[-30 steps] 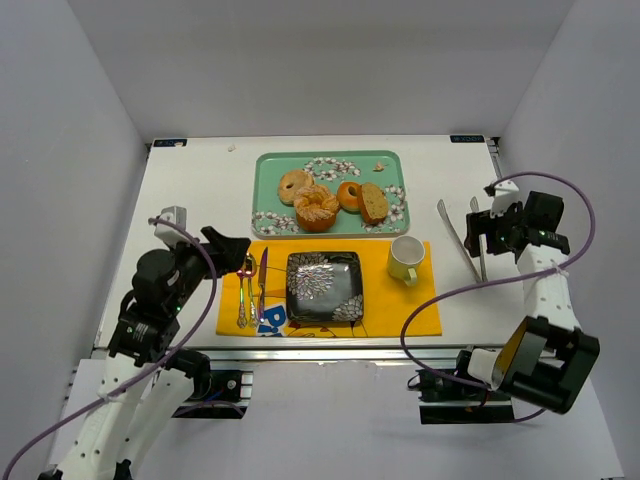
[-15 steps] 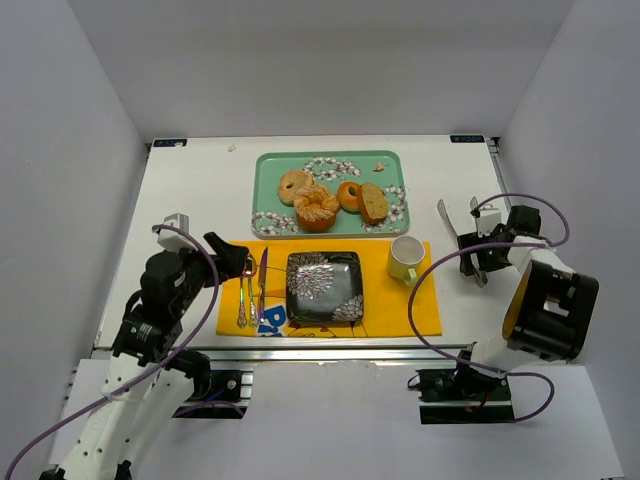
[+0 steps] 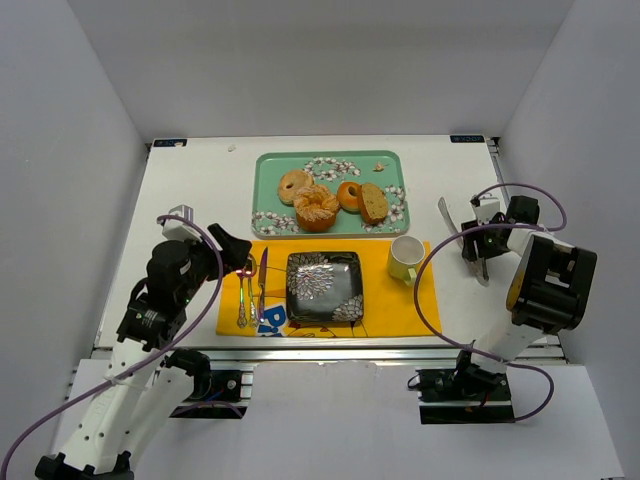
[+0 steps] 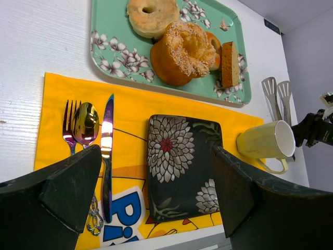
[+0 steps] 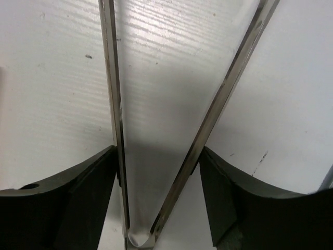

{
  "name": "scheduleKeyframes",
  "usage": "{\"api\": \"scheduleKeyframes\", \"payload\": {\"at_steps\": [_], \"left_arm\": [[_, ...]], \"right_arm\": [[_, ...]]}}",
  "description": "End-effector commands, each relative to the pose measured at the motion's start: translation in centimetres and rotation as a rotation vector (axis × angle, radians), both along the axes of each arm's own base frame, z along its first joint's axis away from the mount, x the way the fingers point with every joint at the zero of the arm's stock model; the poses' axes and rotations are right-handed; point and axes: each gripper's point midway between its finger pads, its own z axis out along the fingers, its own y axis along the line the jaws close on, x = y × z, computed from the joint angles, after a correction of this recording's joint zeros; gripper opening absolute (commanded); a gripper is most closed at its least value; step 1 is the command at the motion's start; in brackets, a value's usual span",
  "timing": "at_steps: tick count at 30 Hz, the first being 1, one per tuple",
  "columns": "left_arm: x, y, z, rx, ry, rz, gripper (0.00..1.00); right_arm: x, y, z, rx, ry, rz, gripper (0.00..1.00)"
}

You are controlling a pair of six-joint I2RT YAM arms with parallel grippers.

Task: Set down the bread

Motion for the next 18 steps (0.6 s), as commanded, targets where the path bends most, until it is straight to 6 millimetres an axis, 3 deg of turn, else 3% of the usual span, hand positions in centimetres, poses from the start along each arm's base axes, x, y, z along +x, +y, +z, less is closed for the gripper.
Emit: {"api": "scheduleKeyframes", "payload": {"at_steps": [1, 3, 7, 9, 12, 13, 15, 16, 18], "left_arm": [[0.2, 0.3, 2.3, -0.029, -0.055, 0.021, 0.94], [0.1, 0.3, 2.3, -0.028, -0.052, 0.021, 0.94], [-0.2, 0.4, 2.4, -0.029, -0.055, 0.021, 0.94], [-0.3, 0.4, 2.6, -0.035, -0.06, 0.023, 0.94], [-0.7, 0.5, 2.9, -0.046, -0.069, 0.027, 0.94], [-0.8, 0.6, 3.1, -0.053, -0.077, 0.031, 0.94], [-1.0, 0.7, 3.3, -0.059, -0.085, 0.033, 0.94], [-1.1, 0.7, 3.4, -0.063, -0.087, 0.033, 0.94], [-1.1, 0.6, 3.5, -0.067, -0.091, 0.029, 0.94]], "right_arm": [[0.8, 0.0, -0.2, 0.016, -0.014, 0.01, 0.66], [0.8, 0.2, -0.4, 0.027, -0.011, 0.018, 0.57], [0.9, 0.8, 0.0, 0.054, -0.013, 0.046, 0.23], [1.1, 1.2, 1.0, 0.081, -0.025, 0.047, 0.18], [2.5, 2.2, 5.0, 0.133, -0.12, 0.07, 0.12], [3.3, 2.6, 7.4, 0.154, -0.175, 0.07, 0.1], [3.8, 4.3, 9.9, 0.226, -0.213, 0.109, 0.11], [4.6, 4.7, 12.2, 0.239, -0.252, 0.116, 0.14], [4.9, 6.7, 14.1, 0.284, -0.263, 0.165, 0.17]]}}
